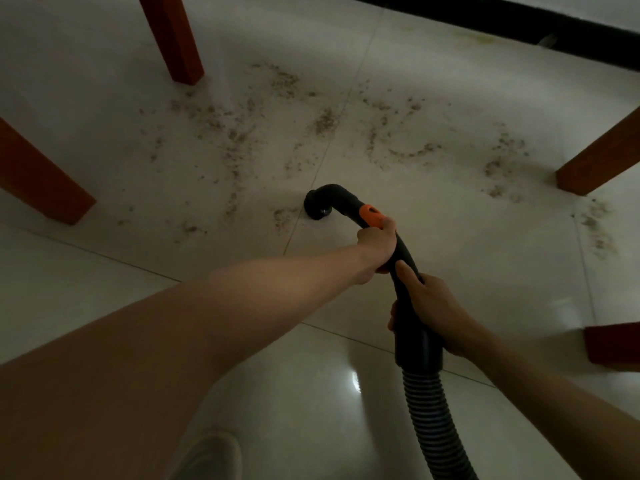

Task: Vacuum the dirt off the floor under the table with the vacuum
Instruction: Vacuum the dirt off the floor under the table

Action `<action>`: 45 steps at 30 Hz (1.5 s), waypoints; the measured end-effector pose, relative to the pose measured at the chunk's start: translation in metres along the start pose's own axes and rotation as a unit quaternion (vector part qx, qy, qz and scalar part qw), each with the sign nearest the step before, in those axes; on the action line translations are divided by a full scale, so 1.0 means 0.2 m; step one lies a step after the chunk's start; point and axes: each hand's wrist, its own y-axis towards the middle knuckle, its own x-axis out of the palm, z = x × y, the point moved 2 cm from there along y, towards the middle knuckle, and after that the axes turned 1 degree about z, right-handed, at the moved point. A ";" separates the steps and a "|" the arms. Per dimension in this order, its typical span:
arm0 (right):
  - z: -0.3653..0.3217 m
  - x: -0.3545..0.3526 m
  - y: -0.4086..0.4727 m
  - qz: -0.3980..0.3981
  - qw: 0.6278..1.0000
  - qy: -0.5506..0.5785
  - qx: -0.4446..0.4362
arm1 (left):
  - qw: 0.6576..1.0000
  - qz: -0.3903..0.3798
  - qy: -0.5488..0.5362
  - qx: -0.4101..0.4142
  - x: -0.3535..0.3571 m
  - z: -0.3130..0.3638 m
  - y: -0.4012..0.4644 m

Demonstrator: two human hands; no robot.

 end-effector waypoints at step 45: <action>0.12 0.08 -0.16 -0.023 0.999 -0.020 -0.030 | 0.999 0.024 -0.027 0.008 -0.06 -0.20 -0.13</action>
